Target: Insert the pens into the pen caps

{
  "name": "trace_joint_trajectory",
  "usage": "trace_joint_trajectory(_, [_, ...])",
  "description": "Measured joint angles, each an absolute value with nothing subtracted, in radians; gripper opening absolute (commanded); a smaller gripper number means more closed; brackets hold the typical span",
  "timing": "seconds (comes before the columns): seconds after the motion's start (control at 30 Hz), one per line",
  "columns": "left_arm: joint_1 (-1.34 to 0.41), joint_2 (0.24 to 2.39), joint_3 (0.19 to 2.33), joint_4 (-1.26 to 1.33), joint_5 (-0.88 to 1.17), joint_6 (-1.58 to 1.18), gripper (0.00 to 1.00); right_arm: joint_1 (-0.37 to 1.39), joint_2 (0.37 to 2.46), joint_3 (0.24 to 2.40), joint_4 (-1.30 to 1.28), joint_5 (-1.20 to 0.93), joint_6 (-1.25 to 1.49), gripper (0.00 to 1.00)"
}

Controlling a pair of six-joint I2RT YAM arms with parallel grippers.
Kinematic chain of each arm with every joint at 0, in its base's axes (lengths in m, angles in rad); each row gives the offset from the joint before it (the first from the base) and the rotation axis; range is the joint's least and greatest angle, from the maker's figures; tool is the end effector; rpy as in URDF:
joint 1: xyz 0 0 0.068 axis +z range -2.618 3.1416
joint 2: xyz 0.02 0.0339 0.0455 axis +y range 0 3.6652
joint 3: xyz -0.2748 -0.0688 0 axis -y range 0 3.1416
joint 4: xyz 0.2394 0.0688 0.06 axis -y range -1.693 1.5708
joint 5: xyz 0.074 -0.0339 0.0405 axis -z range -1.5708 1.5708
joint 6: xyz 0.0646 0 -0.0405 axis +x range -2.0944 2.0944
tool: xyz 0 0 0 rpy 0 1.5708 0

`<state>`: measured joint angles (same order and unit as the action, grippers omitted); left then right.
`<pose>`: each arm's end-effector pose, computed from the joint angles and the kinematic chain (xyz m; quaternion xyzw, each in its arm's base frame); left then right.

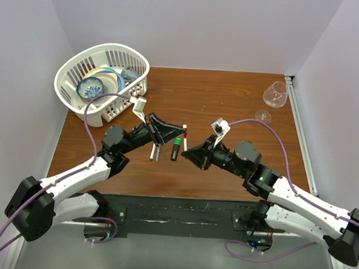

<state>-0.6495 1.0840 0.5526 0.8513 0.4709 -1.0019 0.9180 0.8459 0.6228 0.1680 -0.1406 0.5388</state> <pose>0.1839 -0.1764 0.3282 0.0864 0.5936 -0.6720 0.4341 0.1278 0.1821 0.3172 -0.1840 0.7024 0.4945 0.4777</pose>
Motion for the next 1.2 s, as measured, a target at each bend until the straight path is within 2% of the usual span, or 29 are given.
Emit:
trace_joint_trajectory(0.23, [-0.704,1.083,0.537,0.848,0.383,-0.966,0.0,0.925,0.851,0.653,0.096,-0.097,0.53,0.0])
trace_joint_trajectory(0.7, [-0.73,1.095,0.491,0.896,0.216,-0.903,0.0,0.937,1.03,0.925,-0.229,0.033,0.427,0.0])
trace_joint_trajectory(1.2, [-0.773,1.167,0.333,1.109,0.073,-0.985,0.0,0.942,1.123,0.958,-0.314,0.036,0.326,0.0])
